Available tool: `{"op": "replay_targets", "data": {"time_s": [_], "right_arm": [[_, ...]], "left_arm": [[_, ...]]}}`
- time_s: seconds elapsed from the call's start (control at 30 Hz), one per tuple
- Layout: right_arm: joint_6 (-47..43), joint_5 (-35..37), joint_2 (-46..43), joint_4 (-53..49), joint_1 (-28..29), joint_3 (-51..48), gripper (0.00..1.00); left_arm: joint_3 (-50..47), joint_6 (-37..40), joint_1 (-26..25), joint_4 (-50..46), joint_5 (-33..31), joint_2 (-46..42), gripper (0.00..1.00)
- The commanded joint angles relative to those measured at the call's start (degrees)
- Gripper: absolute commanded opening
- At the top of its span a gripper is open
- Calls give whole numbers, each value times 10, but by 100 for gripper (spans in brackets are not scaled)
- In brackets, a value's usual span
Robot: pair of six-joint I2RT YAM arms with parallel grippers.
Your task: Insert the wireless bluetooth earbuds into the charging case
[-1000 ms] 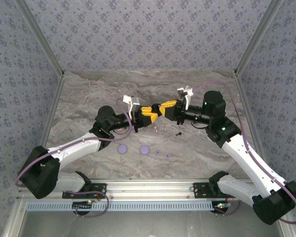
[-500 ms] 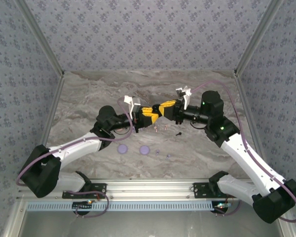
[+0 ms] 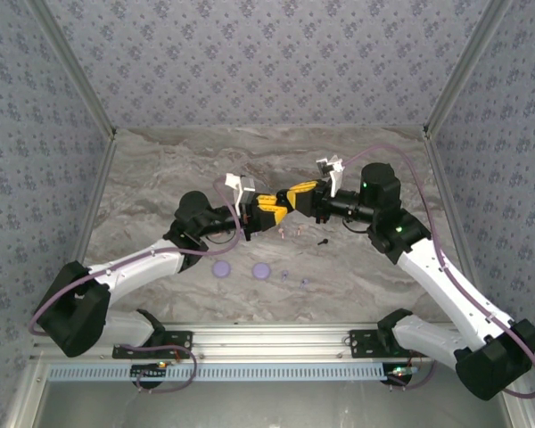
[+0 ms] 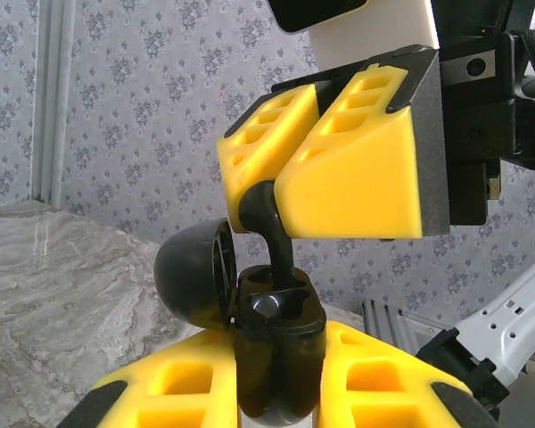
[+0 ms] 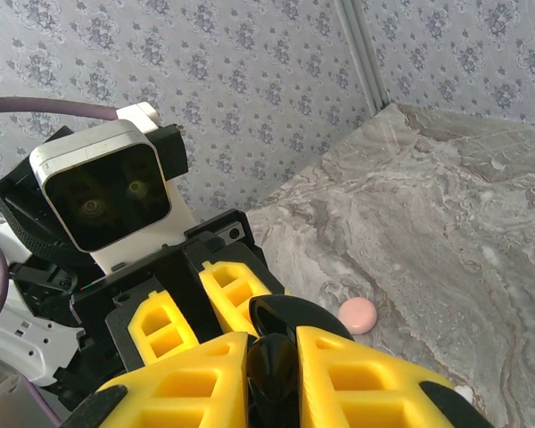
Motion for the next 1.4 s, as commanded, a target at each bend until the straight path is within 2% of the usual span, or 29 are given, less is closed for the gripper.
{"op": "replay_targets", "data": {"time_s": [0.0,0.67,1.1,1.23,1.37], "right_arm": [[3,-15,1,-17,1,12,21],[74,-63,-13,3,-21,-3,21],[96,-63,1,-1,-29,-10,22],[95,-67,6,-3,-30,-6,25],[94,-67,1,-8,-33,2,37]], "left_arm": [[23,12,-4,27,8,-1,0],[10,27,-3,39,-24,-19,0],[11,34,-5,35,-20,-27,0],[10,36,-4,32,-21,-26,0],[10,39,-6,25,-22,-26,0]]}}
